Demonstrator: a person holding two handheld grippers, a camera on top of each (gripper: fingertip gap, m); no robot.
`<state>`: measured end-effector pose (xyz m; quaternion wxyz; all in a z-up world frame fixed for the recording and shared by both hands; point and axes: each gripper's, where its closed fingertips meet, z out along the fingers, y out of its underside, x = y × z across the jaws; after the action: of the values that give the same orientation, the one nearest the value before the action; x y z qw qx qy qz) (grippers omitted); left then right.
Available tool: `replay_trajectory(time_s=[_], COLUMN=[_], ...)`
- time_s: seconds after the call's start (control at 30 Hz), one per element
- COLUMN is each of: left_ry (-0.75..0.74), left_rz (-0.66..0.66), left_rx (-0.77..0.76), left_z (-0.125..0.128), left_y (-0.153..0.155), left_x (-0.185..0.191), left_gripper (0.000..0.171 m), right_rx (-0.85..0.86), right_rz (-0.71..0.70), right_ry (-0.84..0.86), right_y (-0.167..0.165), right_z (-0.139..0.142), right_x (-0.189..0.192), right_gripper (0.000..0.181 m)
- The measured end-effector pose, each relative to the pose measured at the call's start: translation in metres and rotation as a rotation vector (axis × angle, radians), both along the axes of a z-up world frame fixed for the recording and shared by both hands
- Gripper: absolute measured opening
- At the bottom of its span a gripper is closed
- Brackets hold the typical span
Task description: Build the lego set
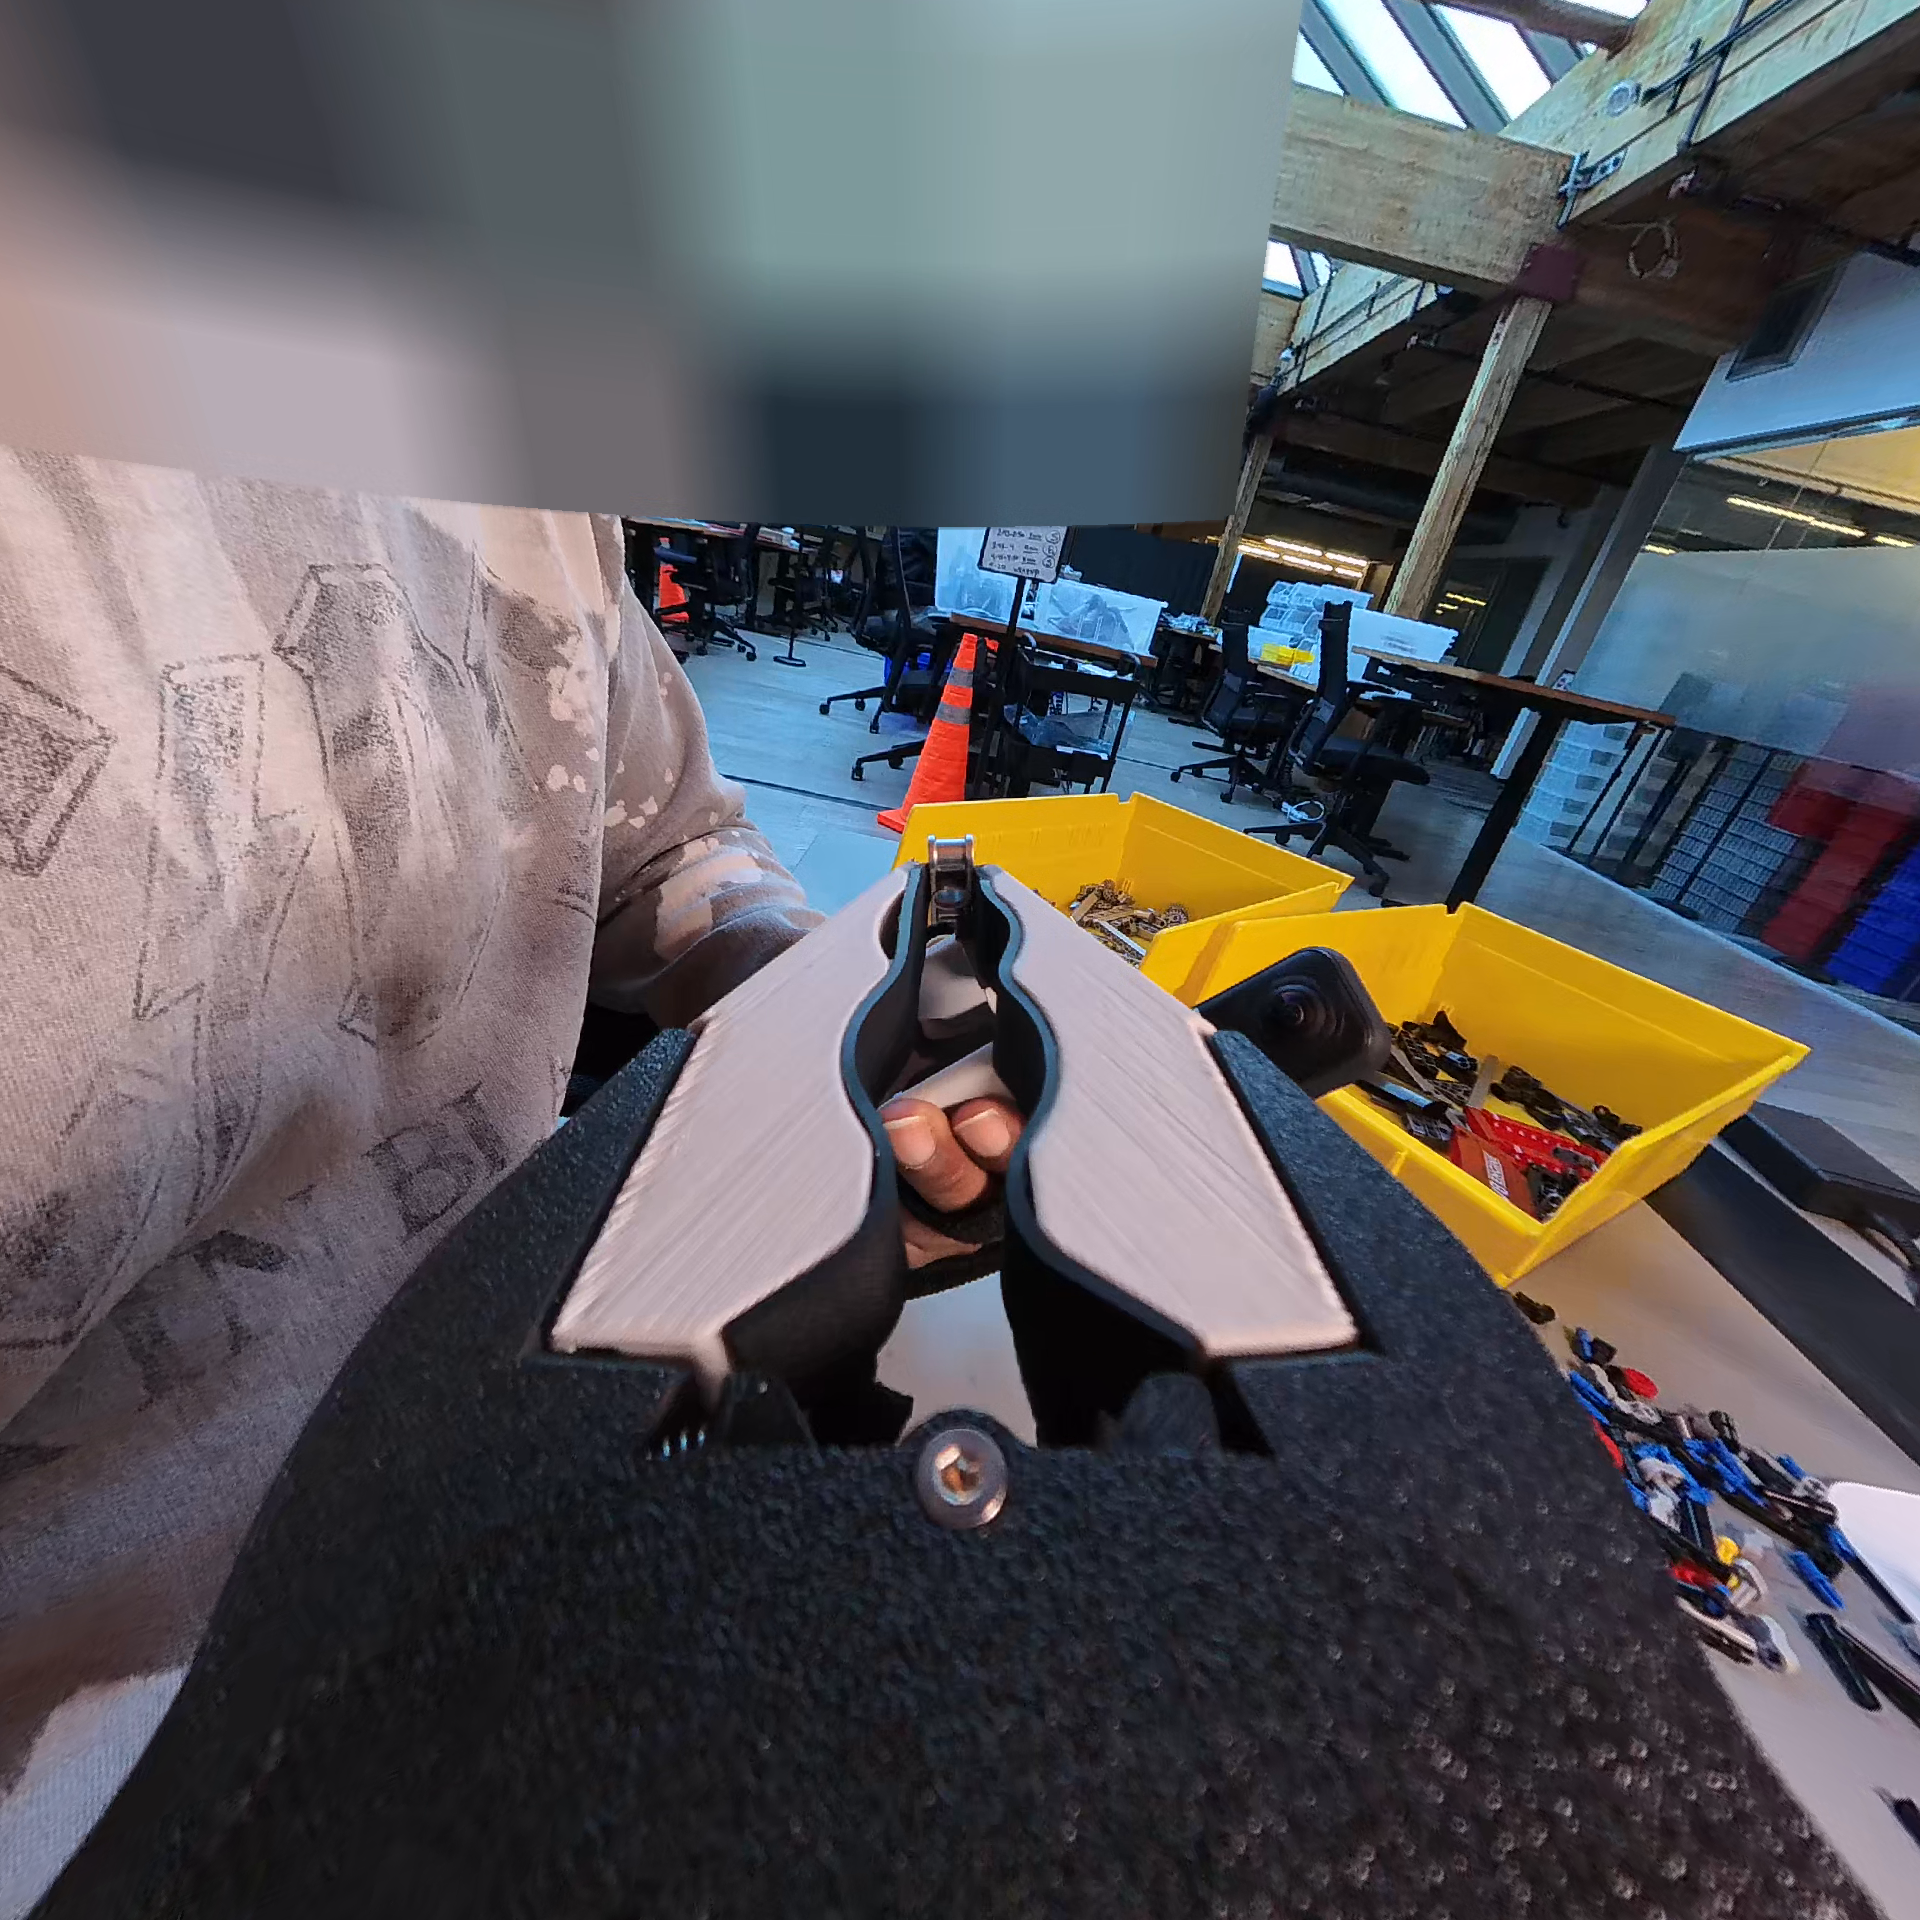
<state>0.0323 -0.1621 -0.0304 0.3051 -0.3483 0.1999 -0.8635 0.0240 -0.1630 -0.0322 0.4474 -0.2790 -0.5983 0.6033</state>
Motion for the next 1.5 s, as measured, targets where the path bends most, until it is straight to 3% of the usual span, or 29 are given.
replay_trajectory(time_s=[0.1, 0.2, 0.4, 0.57, 0.7, 0.9, 1.0, 1.1, 1.2, 1.37, 1.5], left_ry=[0.019, 0.191, 0.300, 0.292, 0.259, 0.299, 0.497, 0.920, 1.221, 1.428, 1.440], left_rz=[0.020, 0.185, 0.347, 0.256, 0.184, 0.194, 0.296, 0.513, 0.513, 0.405, 0.326], left_rx=[-0.012, -0.060, -0.050, -0.105, -0.139, -0.091, 0.012, 0.229, 0.384, 0.558, 0.639], left_z=[-0.003, -0.027, -0.030, -0.034, -0.036, -0.038, -0.056, -0.102, -0.145, -0.195, -0.204], left_y=[0.004, 0.030, 0.049, 0.046, 0.042, 0.038, 0.043, 0.060, 0.061, 0.053, 0.056], left_x=[0.001, 0.008, -0.016, -0.011, -0.005, -0.001, 0.001, -0.013, -0.023, -0.012, -0.006], left_gripper=[0.006, 0.000, 0.019, 0.030, 0.027, 0.022, 0.022, 0.028, 0.028, 0.025, 0.023], right_rx=[-0.009, 0.005, 0.181, 0.336, 0.416, 0.492, 0.522, 0.553, 0.602, 0.698, 0.729], right_rz=[-0.002, -0.047, -0.239, -0.311, -0.307, -0.292, -0.296, -0.277, -0.248, -0.192, -0.153], right_ry=[-0.022, -0.074, -0.214, -0.282, -0.270, -0.262, -0.300, -0.419, -0.521, -0.596, -0.593], right_y=[0.002, 0.012, 0.039, 0.049, 0.044, 0.041, 0.046, 0.057, 0.059, 0.051, 0.047], right_z=[-0.001, -0.004, -0.029, -0.045, -0.043, -0.045, -0.055, -0.088, -0.127, -0.168, -0.179], right_x=[0.000, -0.001, -0.007, -0.009, -0.011, -0.011, -0.008, 0.002, 0.013, 0.016, 0.014], right_gripper=[0.004, 0.004, 0.006, 0.005, 0.005, 0.005, 0.005, 0.005, 0.005, 0.005, 0.005])
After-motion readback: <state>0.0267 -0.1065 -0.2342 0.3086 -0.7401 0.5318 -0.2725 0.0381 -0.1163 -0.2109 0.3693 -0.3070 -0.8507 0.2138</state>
